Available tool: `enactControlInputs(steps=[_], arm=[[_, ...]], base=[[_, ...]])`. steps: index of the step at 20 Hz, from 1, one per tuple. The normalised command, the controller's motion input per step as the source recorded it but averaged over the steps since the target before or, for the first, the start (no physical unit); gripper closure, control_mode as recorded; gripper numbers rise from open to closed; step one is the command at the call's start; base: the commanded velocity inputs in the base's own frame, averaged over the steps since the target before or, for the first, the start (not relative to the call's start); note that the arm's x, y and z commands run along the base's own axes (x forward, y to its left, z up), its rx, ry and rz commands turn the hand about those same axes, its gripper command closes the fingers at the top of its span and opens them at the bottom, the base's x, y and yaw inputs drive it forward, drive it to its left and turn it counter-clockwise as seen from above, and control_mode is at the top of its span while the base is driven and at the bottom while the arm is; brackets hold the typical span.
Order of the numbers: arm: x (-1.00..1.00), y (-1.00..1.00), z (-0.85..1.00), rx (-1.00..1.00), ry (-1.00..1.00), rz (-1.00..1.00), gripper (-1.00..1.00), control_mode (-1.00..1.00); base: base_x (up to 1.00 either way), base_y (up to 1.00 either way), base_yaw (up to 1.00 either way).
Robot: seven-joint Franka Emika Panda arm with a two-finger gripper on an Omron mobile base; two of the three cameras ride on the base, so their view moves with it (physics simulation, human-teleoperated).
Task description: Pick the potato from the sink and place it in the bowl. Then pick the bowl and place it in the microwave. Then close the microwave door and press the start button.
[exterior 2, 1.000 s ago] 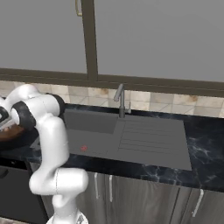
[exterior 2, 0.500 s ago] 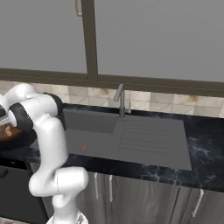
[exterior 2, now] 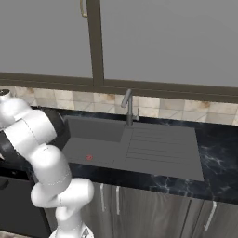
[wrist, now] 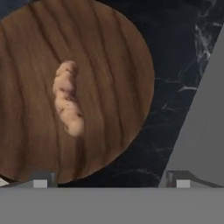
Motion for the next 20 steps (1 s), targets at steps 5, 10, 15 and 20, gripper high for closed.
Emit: enactControlInputs(steps=[5, 10, 15, 20], arm=[[0.06, -0.37, -0.26, 0.13, 0.1, -0.27, -1.0, -1.0], [0.25, 0.18, -0.03, 0.02, 0.07, -0.15, -1.0, -1.0], [0.26, 0.25, -0.01, 0.01, 0.04, -0.11, -1.0, -1.0], [0.21, 0.24, -0.11, 0.0, 0.05, -0.1, -1.0, -1.0]], base=[[0.0, 0.0, 0.0], [0.0, 0.0, 0.0], [0.0, 0.0, 0.0], [0.0, 0.0, 0.0]])
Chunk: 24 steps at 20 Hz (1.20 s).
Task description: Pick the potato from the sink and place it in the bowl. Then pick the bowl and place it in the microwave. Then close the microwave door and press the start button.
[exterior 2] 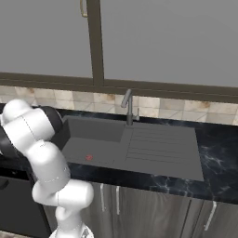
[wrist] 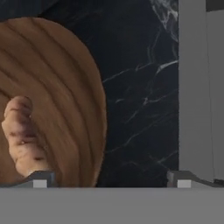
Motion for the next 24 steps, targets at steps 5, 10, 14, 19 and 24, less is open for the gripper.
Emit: enactControlInputs(steps=[5, 10, 14, 19, 24], arm=[[0.18, 0.32, -0.36, 0.0, 0.05, -0.07, -1.0, -1.0], [0.21, 0.15, -0.3, 0.0, 0.05, -0.07, -1.0, -1.0], [0.24, 0.2, -0.14, 0.0, 0.04, -0.07, -1.0, -1.0], [0.02, 0.18, -0.05, 0.0, 0.0, -0.04, 1.0, -1.0], [0.0, 0.01, 0.0, 0.0, 0.0, 0.0, 1.0, -1.0]], base=[[0.0, 0.0, 0.0], [0.0, 0.0, 0.0], [0.0, 0.0, 0.0], [0.0, 0.0, 0.0], [0.0, 0.0, 0.0]])
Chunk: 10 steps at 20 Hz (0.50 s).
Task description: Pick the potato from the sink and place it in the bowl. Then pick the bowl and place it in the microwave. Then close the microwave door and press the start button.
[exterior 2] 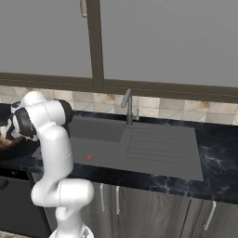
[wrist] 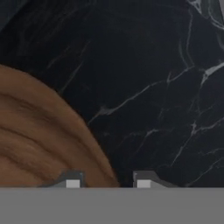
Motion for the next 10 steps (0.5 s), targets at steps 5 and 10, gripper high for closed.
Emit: enactControlInputs(steps=[5, 10], arm=[[-0.18, -0.07, 0.14, 0.06, 0.0, -0.03, 1.0, -1.0], [-0.39, -0.51, 0.82, 0.16, 0.0, -0.13, 1.0, -1.0]], base=[[0.0, 0.0, 0.0], [0.0, 0.0, 0.0]])
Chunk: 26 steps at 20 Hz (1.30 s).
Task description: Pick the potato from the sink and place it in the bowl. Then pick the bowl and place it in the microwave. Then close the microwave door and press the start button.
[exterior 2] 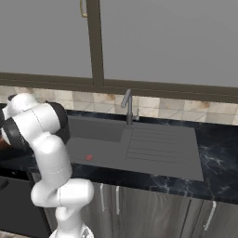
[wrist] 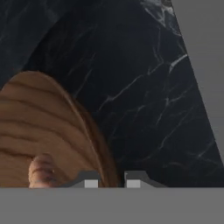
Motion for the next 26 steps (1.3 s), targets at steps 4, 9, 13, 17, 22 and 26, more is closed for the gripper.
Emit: enactControlInputs(steps=[4, 9, 13, 17, 22, 26], arm=[[-0.44, -0.78, 1.0, 0.18, -0.02, -0.17, 1.0, -1.0], [-0.57, -0.84, 1.0, 0.15, -0.06, -0.15, 1.0, -1.0], [-0.73, -0.64, 1.0, 0.09, -0.14, -0.1, 1.0, -1.0], [-0.54, -0.49, 1.0, 0.04, -0.12, -0.07, 1.0, -1.0], [-0.37, -0.5, 1.0, 0.03, -0.02, -0.05, 1.0, -1.0], [-0.4, -0.67, 1.0, 0.01, 0.0, -0.18, 1.0, -1.0]], base=[[0.0, 0.0, 0.0], [0.0, 0.0, 0.0], [0.0, 0.0, 0.0], [0.0, 0.0, 0.0], [0.0, 0.0, 0.0], [0.0, 0.0, 0.0]])
